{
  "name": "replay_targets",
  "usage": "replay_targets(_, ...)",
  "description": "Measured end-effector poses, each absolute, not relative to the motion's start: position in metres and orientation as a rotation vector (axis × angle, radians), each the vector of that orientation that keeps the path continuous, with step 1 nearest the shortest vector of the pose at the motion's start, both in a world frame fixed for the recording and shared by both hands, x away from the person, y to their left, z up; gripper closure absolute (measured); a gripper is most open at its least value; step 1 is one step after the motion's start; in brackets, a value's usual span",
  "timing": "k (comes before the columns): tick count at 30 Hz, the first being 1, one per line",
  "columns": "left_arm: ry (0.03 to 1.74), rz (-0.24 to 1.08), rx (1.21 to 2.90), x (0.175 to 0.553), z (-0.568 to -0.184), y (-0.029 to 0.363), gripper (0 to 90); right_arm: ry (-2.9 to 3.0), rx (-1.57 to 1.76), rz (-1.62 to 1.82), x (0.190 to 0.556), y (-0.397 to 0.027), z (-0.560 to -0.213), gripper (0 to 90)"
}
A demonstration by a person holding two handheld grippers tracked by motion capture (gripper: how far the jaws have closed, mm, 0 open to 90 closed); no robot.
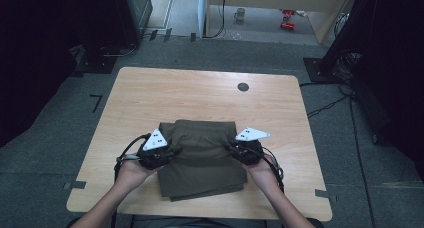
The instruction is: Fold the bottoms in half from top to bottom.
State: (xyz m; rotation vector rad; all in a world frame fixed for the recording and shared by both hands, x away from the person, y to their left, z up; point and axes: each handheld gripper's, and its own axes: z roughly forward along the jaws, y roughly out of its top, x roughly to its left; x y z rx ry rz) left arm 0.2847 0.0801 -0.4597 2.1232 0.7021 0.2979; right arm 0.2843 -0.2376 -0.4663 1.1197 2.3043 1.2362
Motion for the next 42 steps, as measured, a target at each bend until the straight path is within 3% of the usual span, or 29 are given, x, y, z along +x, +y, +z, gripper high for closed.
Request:
replay_targets(4, 0.705, 0.262, 2.14, 0.279, -0.464, 0.082, 74.6, 2.333, 1.119, 1.228, 0.278, -0.237, -0.472, 78.8)
replay_targets(11, 0.67, 0.218, 2.178, 0.27, -0.468, 0.089, 58.8, 2.379, 1.121, 1.225, 0.269, -0.241, -0.477, 70.5)
replay_targets(14, 0.687, 0.206, 2.155, 0.269, -0.464, 0.097, 57.1, 2.365, 1.132, 1.259, 0.267, -0.246, -0.474, 67.6)
replay_targets(20, 0.774, 0.204, 2.124, 0.28, -0.46, 0.114, 66.2, 2.319, 1.182, 1.268, 0.272, -0.259, -0.469, 81.5)
replay_targets(33, 0.871, 0.168, 2.218, 0.306, -0.495, 0.104, 69.2, 2.366, 1.256, 1.09, 0.302, -0.251, -0.5, 84.6)
replay_targets(42, 0.889, 0.201, 2.223, 0.342, -0.497, 0.09, 69.0, 2.335, 1.307, 1.069, 0.325, -0.257, -0.511, 85.8)
